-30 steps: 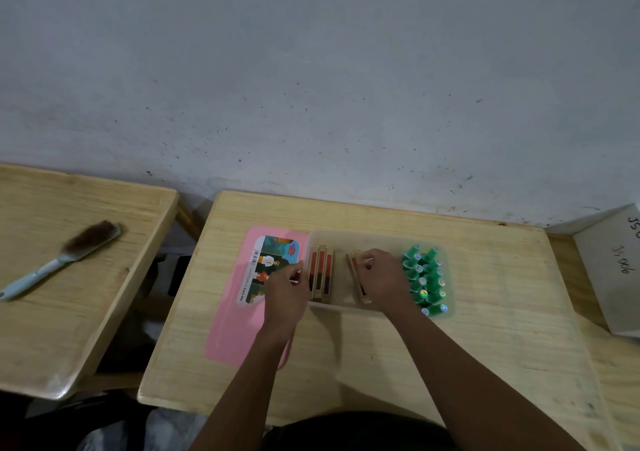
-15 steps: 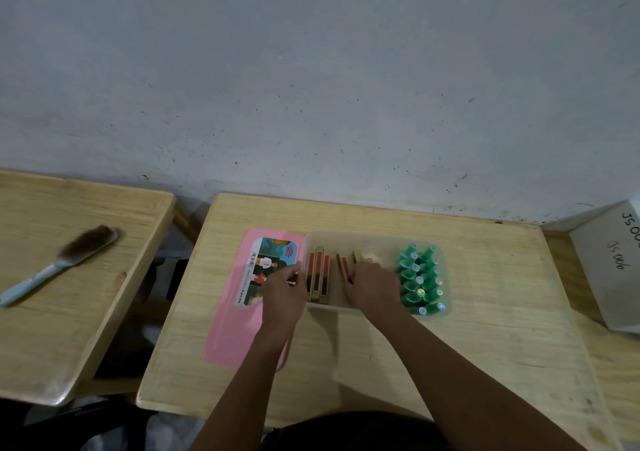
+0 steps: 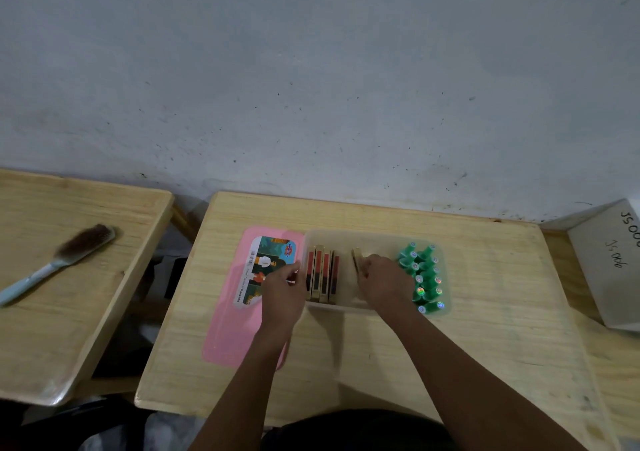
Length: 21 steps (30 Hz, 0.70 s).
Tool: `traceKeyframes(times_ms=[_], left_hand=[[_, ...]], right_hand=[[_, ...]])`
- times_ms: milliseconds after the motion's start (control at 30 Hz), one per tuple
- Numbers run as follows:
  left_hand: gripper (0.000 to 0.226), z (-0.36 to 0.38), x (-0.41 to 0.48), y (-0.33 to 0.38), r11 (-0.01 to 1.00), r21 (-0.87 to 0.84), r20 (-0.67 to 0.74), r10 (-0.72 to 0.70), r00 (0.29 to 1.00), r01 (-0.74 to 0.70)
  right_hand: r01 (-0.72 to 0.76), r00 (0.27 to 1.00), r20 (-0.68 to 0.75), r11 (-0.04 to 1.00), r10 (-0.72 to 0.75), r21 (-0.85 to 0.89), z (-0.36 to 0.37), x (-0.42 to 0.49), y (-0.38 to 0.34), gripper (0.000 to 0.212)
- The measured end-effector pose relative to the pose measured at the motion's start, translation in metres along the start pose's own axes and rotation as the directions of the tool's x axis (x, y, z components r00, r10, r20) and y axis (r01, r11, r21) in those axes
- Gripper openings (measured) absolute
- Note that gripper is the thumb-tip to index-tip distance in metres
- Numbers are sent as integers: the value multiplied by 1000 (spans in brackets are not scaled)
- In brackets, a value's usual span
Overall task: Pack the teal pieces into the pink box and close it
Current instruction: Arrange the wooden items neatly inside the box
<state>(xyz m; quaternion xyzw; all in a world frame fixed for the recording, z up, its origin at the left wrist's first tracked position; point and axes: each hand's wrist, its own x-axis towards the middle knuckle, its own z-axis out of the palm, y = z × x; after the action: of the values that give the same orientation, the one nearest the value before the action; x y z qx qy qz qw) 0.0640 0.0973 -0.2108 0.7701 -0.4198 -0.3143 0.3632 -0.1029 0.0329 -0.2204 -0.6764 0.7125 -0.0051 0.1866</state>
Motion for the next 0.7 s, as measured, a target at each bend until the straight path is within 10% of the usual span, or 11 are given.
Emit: traceKeyframes(times_ms=[367,700], left_hand=[[29,0,0,-1,1000,2,2,5,1000,-5],[30,1,1,-3,1000,-1,-1,1,1000,-1]], right_hand=[[66,994,99,990,-54,-125,6,-3,-7,25],[-151,975,221,797,23,584,-6,-5,4,19]])
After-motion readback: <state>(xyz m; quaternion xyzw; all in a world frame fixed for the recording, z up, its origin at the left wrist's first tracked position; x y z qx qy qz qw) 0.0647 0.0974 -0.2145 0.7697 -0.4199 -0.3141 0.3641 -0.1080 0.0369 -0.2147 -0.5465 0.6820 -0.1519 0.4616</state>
